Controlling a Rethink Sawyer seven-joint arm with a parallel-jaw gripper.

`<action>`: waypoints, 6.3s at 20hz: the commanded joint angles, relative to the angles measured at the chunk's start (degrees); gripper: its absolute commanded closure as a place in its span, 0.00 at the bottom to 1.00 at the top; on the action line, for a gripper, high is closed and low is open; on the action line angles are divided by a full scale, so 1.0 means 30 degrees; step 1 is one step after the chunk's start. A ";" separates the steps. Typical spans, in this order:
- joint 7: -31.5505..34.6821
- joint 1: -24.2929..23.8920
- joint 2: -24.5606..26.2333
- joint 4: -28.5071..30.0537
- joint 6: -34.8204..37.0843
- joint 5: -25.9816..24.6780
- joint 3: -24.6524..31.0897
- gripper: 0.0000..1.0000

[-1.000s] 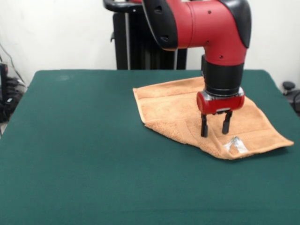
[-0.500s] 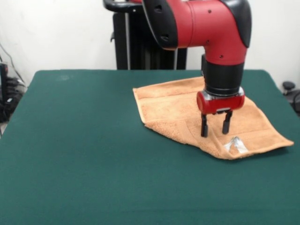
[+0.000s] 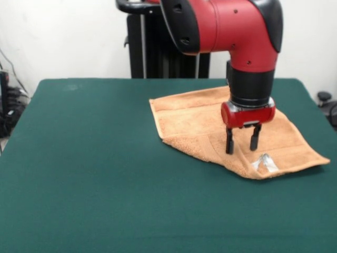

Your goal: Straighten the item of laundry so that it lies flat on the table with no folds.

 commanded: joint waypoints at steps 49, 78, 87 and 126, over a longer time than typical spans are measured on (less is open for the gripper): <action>0.1459 0.0224 0.0000 -0.0658 0.0885 -0.0288 -0.0100 1.00; 0.0886 -0.0543 0.1051 -0.0659 0.0256 -0.0785 0.0110 1.00; 0.1037 -0.0351 0.0589 -0.0521 0.0726 -0.0502 0.0126 1.00; 0.1864 0.0510 0.2519 -0.0707 -0.1846 -0.0896 -0.0514 0.00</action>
